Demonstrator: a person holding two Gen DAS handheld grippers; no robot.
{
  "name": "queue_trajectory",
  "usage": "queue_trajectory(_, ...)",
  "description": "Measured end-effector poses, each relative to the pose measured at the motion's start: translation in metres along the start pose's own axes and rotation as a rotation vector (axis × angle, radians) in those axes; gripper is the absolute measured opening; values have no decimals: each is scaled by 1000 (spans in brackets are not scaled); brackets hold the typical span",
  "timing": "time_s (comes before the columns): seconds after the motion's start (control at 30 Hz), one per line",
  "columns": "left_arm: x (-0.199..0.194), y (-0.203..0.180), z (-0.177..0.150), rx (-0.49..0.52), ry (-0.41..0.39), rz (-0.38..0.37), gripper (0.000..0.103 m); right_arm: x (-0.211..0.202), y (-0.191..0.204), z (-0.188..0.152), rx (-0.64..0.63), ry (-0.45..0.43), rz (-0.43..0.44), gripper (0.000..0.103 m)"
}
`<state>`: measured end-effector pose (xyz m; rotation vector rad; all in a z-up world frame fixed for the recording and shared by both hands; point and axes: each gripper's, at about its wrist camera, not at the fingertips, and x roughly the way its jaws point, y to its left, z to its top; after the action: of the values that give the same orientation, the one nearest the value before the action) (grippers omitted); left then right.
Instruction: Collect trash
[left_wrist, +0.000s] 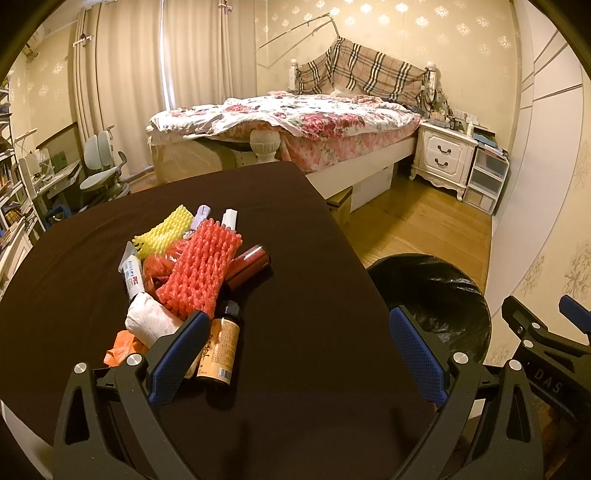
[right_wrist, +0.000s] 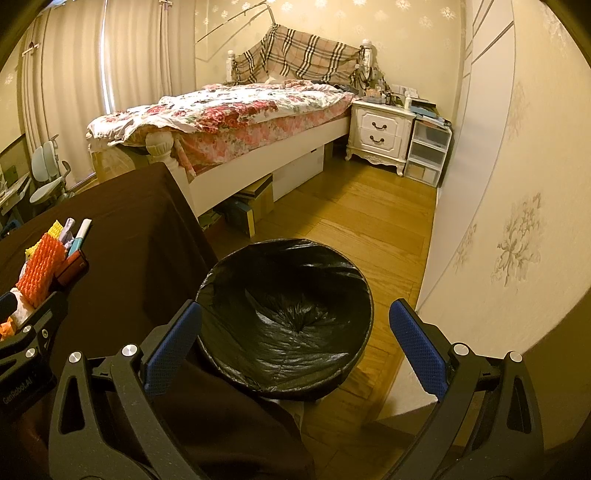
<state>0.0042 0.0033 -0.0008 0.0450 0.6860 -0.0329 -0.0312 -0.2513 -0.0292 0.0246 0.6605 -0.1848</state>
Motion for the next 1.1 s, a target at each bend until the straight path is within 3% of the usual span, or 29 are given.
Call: queue_trajectory(1.1, 5, 12, -21, -6, 9, 1, 93, -4, 14, -18, -16, 37, 21, 99)
